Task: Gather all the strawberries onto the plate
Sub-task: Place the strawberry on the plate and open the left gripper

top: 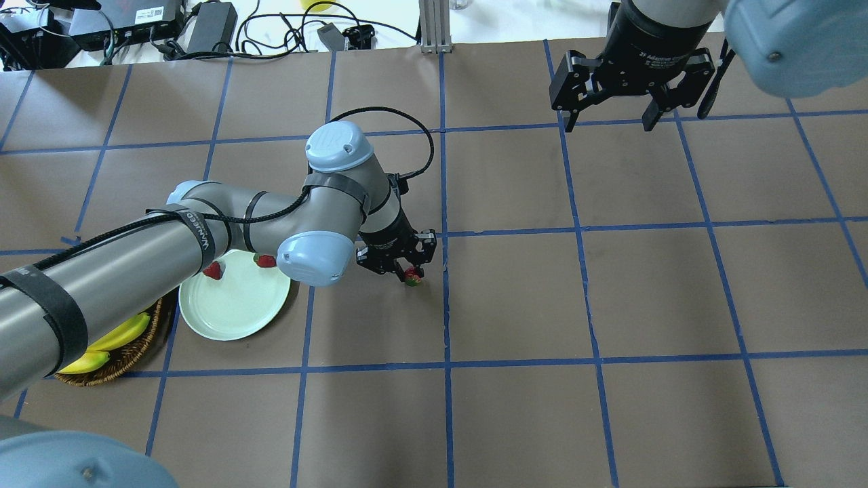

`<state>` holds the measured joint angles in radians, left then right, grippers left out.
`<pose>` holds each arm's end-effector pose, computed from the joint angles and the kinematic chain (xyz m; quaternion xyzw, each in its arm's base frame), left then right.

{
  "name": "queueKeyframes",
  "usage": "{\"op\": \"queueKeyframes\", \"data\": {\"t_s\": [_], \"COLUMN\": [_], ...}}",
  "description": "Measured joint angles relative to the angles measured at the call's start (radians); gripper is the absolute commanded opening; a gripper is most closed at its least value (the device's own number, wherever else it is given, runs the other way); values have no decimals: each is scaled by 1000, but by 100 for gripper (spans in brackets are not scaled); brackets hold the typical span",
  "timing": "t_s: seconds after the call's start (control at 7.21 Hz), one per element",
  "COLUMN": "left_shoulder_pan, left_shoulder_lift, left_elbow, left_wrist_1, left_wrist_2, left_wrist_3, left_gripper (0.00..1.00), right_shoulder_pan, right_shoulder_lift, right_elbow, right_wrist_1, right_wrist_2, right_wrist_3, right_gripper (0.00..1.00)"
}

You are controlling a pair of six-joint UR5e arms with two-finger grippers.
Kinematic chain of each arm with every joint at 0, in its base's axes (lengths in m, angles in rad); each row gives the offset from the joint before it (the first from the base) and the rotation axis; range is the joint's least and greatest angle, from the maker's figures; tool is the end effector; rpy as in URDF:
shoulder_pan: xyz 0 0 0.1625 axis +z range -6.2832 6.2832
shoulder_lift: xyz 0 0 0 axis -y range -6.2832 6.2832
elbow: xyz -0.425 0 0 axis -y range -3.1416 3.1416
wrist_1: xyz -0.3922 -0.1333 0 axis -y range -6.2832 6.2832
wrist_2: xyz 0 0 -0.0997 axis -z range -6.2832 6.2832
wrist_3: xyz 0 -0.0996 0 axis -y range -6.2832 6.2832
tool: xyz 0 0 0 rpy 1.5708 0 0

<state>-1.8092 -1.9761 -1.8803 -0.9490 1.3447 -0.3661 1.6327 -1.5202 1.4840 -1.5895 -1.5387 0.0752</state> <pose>-0.2821 -0.5016 0.1901 0.0686 -0.9902 -0.0776 0.0938 0.1683 -0.5090 0.5072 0.0062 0.9995 -0.0263 0.0179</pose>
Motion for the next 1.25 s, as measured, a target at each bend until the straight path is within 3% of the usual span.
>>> {"op": "queueKeyframes", "data": {"t_s": [0.28,0.56,0.97,1.11,1.25], "left_shoulder_pan": [56,163,352,394,417], "left_shoulder_lift": [27,50,76,81,82], "left_elbow": [105,201,198,170,142], "left_wrist_1": [-101,-243,-364,-389,-396], "left_wrist_2": [47,135,259,287,299], "left_wrist_3": [58,250,504,536,552], "left_gripper": [0,0,0,15,38], "right_shoulder_pan": [0,1,0,1,1], "right_shoulder_lift": [0,0,0,0,0], "right_elbow": [1,1,0,0,1], "right_wrist_1": [0,-1,0,0,1], "right_wrist_2": [0,0,-1,-1,-1], "right_wrist_3": [0,0,0,0,0], "right_gripper": [100,100,100,100,100]}}
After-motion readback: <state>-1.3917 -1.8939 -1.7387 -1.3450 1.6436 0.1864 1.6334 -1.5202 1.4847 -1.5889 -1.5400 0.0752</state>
